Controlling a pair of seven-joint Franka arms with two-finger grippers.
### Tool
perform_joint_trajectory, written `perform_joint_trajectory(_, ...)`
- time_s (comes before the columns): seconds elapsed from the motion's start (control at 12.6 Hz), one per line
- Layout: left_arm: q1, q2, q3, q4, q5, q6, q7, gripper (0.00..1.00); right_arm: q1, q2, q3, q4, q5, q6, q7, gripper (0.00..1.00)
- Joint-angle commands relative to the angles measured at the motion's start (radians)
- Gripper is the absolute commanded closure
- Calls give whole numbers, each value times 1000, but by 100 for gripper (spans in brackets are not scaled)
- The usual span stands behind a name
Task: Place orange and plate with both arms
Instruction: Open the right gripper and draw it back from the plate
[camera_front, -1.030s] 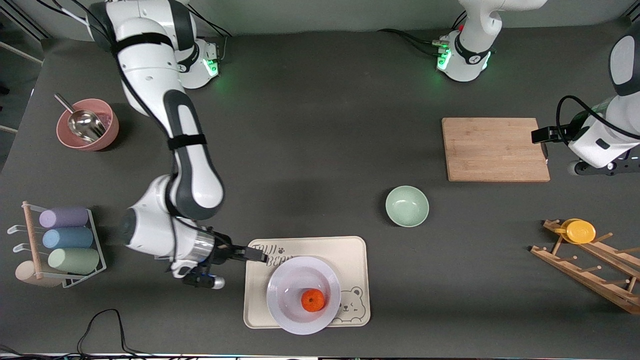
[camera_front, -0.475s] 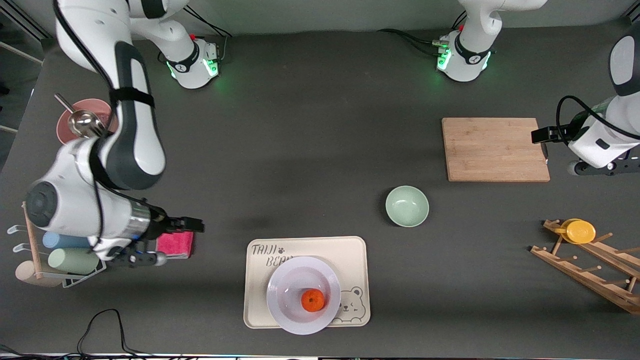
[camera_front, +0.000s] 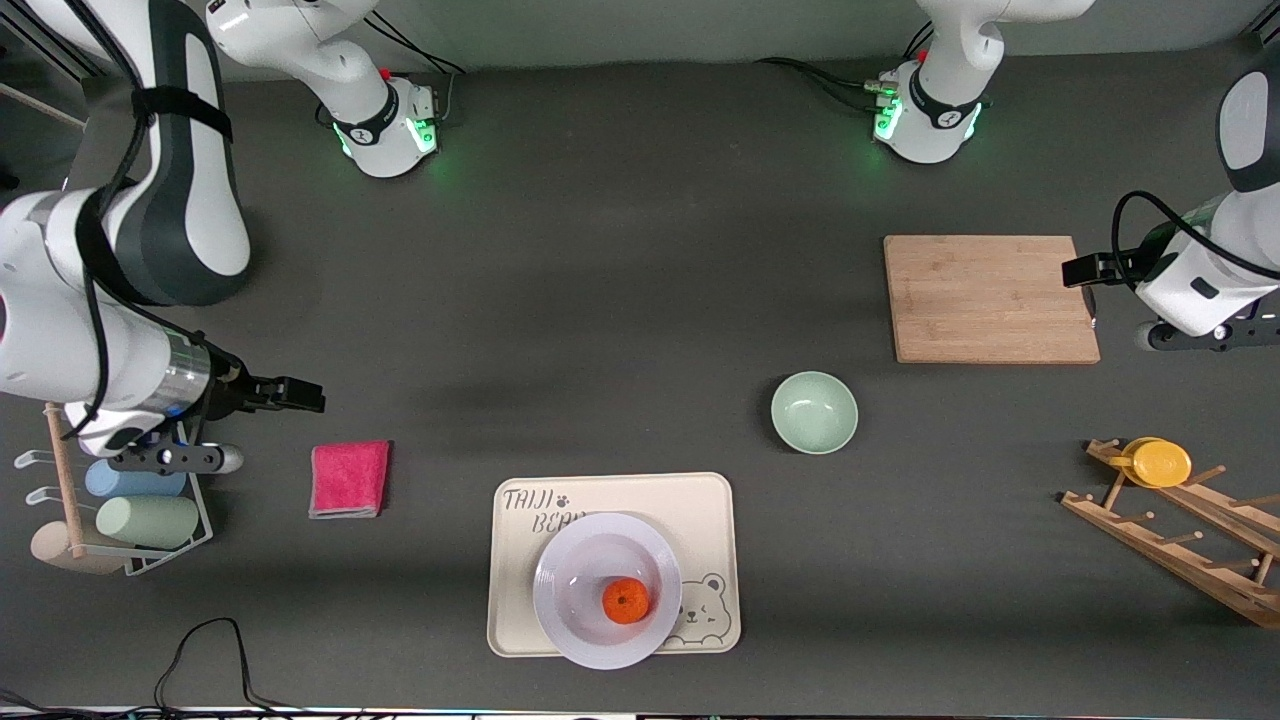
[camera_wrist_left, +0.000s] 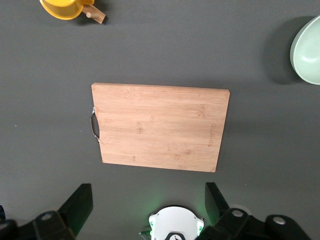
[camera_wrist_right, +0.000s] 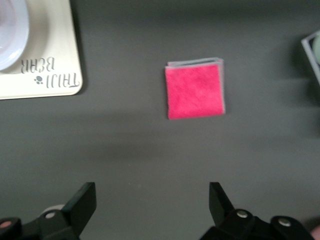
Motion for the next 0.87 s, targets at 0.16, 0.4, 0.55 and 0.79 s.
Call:
perform_joint_trajectory(0.16, -14, -39, 5, 15, 1, -1, -12, 0, 17, -106, -74, -33, -60, -63, 36, 0)
perform_joint_trajectory(0.4, -15, -100, -19, 6, 1, 4, -36, 0, 0, -153, -68, -38, -135, -84, 39, 0)
perform_joint_trajectory(0.55, -12, -151, -44, -41, 1, 14, -96, 0, -204, -189, 120, -44, -133, -101, 39, 0)
perform_joint_trajectory(0.79, 62, -226, -86, -130, -8, 100, -81, 0, -422, -233, 345, -76, -143, -101, 48, 0)
